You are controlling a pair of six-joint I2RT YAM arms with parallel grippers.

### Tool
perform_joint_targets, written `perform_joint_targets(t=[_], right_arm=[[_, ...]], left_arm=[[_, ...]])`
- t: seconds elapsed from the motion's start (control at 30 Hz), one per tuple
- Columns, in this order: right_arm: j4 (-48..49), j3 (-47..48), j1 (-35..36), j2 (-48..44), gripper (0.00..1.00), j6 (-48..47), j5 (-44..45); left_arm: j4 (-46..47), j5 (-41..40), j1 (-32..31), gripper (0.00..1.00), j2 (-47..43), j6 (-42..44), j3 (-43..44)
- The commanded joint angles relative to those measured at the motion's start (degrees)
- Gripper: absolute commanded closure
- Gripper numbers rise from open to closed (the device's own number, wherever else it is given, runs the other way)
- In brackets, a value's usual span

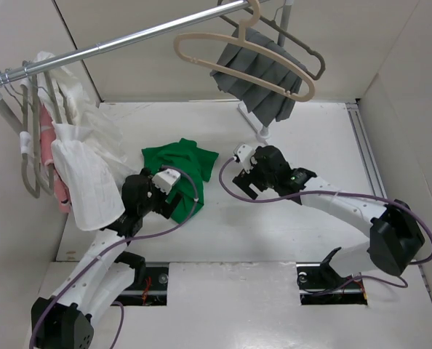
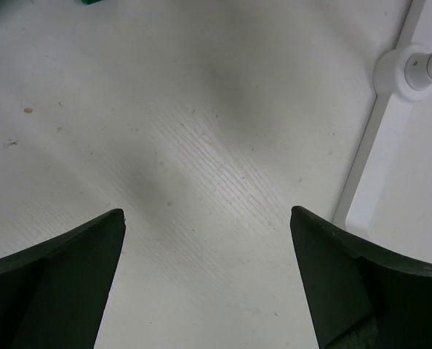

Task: Place the t-shirt on the hanger
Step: Move the tshirt to the center of the board

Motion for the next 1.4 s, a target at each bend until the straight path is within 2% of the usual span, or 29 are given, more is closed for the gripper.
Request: perform_joint_targets(t=[0.0,0.2,0.33,0.53,0.6,0.63,0.73,0.77,0.83,1.0,1.03,1.1,1.13,1.17,1.2,1.27,1.3,1.33,1.37], right_arm=[[3.5,1.2,1.4,0.2,0.0,-0.4,-1.1],[5.5,11.3,6.8,10.5,0.0,-3.3,-7.8],[7.5,24.0,9.1,22.3,0.0,-5.6,-12.1],[4.3,36.8,9.1,37.3,0.02,-5.6,-16.5],[4.3,36.8,9.1,38.2,0.1,-4.5,-17.5],[4.3,35.6,8.4,38.2,0.36,-4.5,-20.0],[6.2,30.3,7.9,34.0,0.88,-4.5,-21.7],[6.2,28.8,7.9,32.5,1.0,-5.0,-22.3],[6.2,23.0,7.9,27.2,1.0,-5.8,-23.0],[6.8,6.4,3.6,12.2,1.0,-1.6,-26.0],[6.8,0.1,-0.3,6.1,1.0,-0.3,-27.1],[6.8,-6.2,-4.9,-1.0,1.0,3.0,-29.0],[6.8,-9.1,-10.2,-4.6,1.0,4.0,-29.0],[5.8,-14.1,-12.8,-11.3,1.0,5.5,-29.7],[4.7,-15.9,-15.1,-14.3,0.84,5.6,-29.7],[0.6,-17.8,-19.1,-20.0,0.35,5.6,-29.7],[-0.8,-17.8,-19.1,-21.0,0.14,4.2,-29.7],[-2.1,-17.8,-19.1,-21.6,0.0,3.5,-28.2],[-3.9,-17.0,-18.3,-21.6,0.0,3.5,-28.2]], left_arm=[[0.9,-0.7,0.1,0.0,-1.3,-1.6,2.7],[2.6,-2.8,0.1,0.0,-3.1,-5.2,4.0],[3.1,-0.3,0.1,0.0,-4.3,-4.7,3.1],[6.5,-3.7,0.1,0.05,-7.3,-4.4,1.8],[6.5,-3.7,0.1,0.05,-7.9,-4.4,1.8],[6.5,-3.7,0.1,0.05,-7.9,-4.4,1.8],[7.1,-4.4,0.1,0.06,-9.0,-3.1,0.6],[7.6,-4.4,0.1,0.06,-9.0,-3.1,0.5],[7.6,-4.4,0.1,0.06,-9.0,-3.1,0.0],[7.6,-3.9,0.1,0.07,-9.0,-2.6,0.0],[7.6,-3.9,0.1,0.09,-9.0,-2.6,0.0],[7.6,-3.3,0.1,0.09,-9.0,-2.1,0.0],[7.6,-3.3,0.1,0.09,-9.0,-2.1,0.0],[7.6,-3.3,0.1,0.09,-9.0,-2.1,0.0],[7.6,-2.6,0.1,0.09,-9.0,-1.5,-0.5],[7.6,-1.3,0.1,0.1,-9.0,0.3,-0.5],[5.9,-0.4,0.1,0.12,-9.0,1.3,-0.5],[5.0,3.2,0.1,0.13,-9.0,2.7,-0.5],[3.7,5.5,0.1,0.15,-8.2,6.7,0.0]])
